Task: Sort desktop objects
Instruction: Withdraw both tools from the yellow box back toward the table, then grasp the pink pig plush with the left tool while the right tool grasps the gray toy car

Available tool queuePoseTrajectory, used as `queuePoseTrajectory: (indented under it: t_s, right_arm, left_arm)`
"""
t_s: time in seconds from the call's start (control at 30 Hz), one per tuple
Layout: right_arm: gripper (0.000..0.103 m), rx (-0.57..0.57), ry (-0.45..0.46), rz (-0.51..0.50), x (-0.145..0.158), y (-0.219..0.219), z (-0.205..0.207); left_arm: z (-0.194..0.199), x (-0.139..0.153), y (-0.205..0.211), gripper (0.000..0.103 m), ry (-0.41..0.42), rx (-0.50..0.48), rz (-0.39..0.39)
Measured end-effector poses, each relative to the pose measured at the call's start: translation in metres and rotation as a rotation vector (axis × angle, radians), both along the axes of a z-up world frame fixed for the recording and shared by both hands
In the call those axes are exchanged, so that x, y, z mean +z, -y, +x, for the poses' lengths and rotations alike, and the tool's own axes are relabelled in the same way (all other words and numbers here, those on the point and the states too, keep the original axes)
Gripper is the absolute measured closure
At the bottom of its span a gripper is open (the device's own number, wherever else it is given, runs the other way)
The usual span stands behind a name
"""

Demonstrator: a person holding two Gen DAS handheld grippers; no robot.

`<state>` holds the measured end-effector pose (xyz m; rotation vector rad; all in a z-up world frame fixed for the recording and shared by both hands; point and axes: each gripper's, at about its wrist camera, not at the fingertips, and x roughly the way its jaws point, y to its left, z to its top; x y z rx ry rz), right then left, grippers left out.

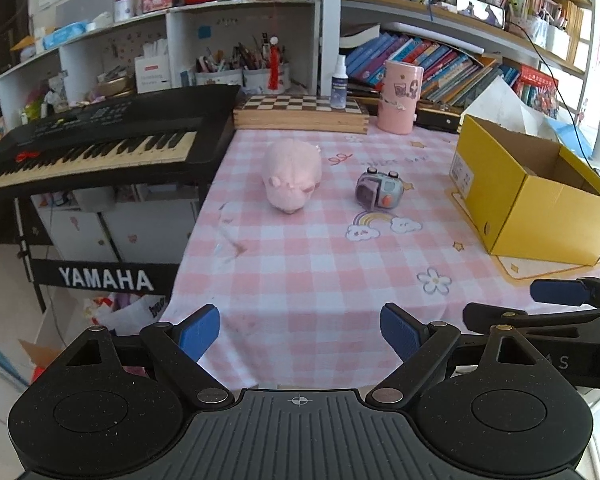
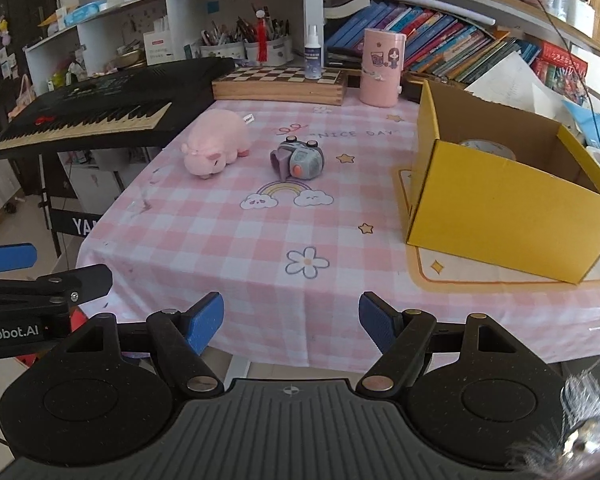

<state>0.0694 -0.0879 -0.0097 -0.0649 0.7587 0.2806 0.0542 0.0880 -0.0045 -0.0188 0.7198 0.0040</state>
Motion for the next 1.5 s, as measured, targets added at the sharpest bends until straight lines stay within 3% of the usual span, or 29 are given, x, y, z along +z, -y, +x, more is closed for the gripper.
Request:
queuePoseTrajectory:
  t_s: [0.23, 0.77, 1.13, 1.5]
  right_arm:
    - [0.029, 0.016, -0.004, 0.01, -0.001, -0.002, 0.044]
    - [0.029, 0.079, 0.009, 0.011, -0.013, -0.02, 0.152]
    - [0.023, 0.119, -0.028, -0.007, -0.03, -0.036, 0.212]
    - [0.031, 0.139, -0.055, -0.039, -0.047, -0.044, 0.241]
  left_arm:
    - [0.045, 0.003, 0.005, 0.013, 0.001, -0.011, 0.007]
    - [0.156, 0.003, 0.002, 0.014, -0.003, 0.076, 0.006]
    - [0.226, -0.018, -0.001, 0.014, -0.084, 0.086, 0.011]
    - [0.261, -0.044, 0.0, 0.015, -0.153, 0.071, 0.013]
